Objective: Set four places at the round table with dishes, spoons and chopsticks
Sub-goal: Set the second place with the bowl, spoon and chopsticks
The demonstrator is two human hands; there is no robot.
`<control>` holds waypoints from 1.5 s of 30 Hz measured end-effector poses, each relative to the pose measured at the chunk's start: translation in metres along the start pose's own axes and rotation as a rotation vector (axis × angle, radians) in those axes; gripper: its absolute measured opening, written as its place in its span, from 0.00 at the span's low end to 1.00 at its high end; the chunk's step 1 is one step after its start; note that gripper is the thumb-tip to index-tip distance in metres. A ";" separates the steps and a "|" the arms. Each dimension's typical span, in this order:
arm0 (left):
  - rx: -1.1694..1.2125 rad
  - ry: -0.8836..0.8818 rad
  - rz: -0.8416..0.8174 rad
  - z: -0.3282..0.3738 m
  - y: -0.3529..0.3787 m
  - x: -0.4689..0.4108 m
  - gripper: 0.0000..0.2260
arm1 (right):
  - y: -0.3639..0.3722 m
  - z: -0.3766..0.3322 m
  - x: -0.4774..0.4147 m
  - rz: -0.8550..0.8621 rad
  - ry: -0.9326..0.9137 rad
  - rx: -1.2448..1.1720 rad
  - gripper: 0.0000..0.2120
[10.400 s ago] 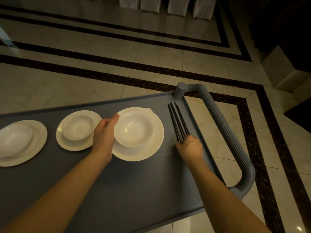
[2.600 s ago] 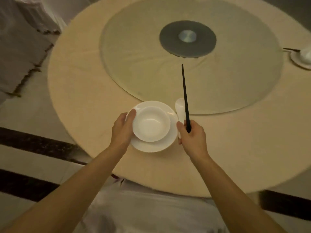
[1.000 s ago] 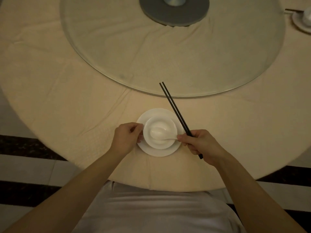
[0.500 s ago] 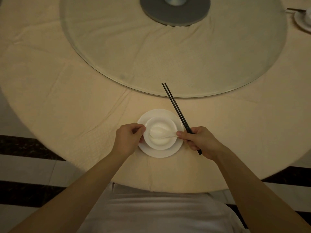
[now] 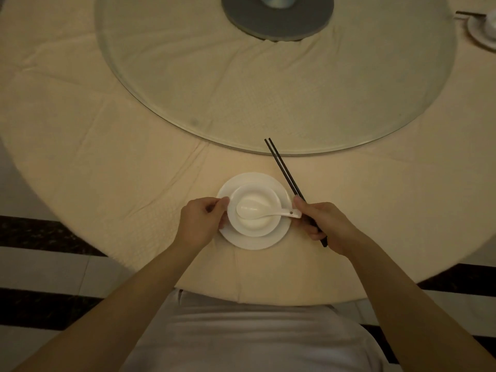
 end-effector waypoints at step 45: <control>0.373 -0.464 -0.675 -0.037 0.148 0.103 0.09 | 0.020 0.062 0.033 0.157 -0.047 -0.007 0.07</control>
Point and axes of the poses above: each hand's wrist, its own x-axis away from the middle knuckle, its own y-axis out of the palm, z = x × y, the point moved 10 cm from there along -x, towards the middle knuckle, and after that the axes turned 2 degrees about -x, right-handed, at the moved point
